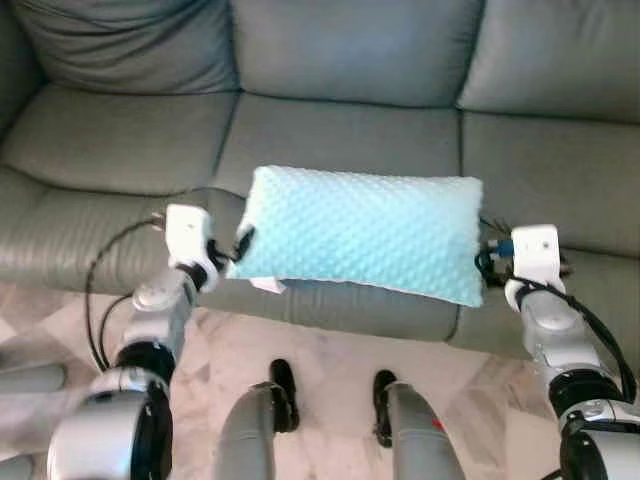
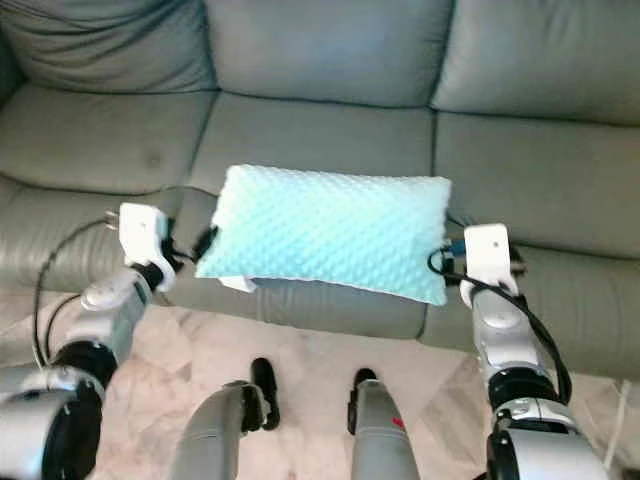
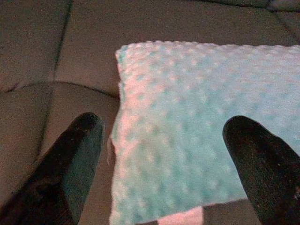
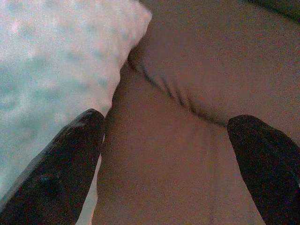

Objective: Move the pillow to the sofa

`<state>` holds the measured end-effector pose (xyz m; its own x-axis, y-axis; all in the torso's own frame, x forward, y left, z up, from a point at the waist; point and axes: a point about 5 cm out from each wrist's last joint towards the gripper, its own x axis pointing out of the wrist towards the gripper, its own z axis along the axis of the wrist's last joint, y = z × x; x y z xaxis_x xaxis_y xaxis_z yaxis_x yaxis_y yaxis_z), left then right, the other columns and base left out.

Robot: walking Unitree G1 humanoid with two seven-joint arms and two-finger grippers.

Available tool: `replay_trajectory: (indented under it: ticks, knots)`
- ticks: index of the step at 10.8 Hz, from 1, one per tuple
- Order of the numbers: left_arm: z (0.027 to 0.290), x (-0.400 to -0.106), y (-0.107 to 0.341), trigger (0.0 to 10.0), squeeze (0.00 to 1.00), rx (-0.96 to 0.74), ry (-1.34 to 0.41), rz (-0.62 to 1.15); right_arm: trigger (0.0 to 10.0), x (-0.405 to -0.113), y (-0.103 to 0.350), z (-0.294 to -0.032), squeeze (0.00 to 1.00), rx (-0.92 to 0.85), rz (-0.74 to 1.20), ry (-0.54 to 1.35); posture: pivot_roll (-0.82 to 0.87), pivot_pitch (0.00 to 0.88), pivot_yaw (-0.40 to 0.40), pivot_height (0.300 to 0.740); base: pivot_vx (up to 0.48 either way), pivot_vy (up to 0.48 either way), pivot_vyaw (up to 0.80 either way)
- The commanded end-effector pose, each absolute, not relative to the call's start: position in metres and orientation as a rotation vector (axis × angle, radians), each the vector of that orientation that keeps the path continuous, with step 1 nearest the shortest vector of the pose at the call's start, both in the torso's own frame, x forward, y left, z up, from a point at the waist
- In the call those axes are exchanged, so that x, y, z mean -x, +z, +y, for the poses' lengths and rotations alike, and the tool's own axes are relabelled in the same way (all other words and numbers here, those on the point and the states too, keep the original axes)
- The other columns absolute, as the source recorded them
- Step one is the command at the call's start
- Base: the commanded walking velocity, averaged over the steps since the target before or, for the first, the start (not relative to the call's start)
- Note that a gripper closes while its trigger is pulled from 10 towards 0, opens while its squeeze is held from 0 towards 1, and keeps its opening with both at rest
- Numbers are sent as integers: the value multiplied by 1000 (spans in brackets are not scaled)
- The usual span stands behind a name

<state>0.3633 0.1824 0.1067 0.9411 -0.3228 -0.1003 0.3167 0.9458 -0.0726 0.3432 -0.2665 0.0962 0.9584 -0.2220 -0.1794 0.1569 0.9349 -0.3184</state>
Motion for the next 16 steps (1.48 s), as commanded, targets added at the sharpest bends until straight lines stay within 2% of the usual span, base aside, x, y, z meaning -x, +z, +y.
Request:
replay_trajectory:
  ticks: [1,2,5,6,11,15,16]
  knots:
    - [183,-356,97,10000,0,58,-359,146,10000,-335,83,-272,302,302,284,-211,-133,333,113,740,0,0,0]
    - [182,-353,97,10000,0,46,-375,144,10000,-335,81,-271,16,306,303,-207,-127,339,115,740,0,0,0]
    - [178,-338,91,10000,0,33,-456,173,10000,-327,73,-289,0,369,393,-287,-98,357,130,740,0,0,0]
    - [180,-333,90,10000,0,34,-456,181,10000,-324,71,-294,0,342,416,-309,-83,365,134,740,0,0,0]
    - [178,-327,92,10000,0,36,-461,198,10000,-341,83,-273,0,325,350,-223,-64,370,141,740,0,0,0]
    - [175,-323,93,10000,0,36,-465,214,10000,-343,80,-265,0,315,357,-209,-62,380,137,740,0,0,0]
    - [174,-322,93,10000,0,36,-465,217,10000,-342,78,-264,0,256,359,-206,-63,381,135,740,0,0,0]
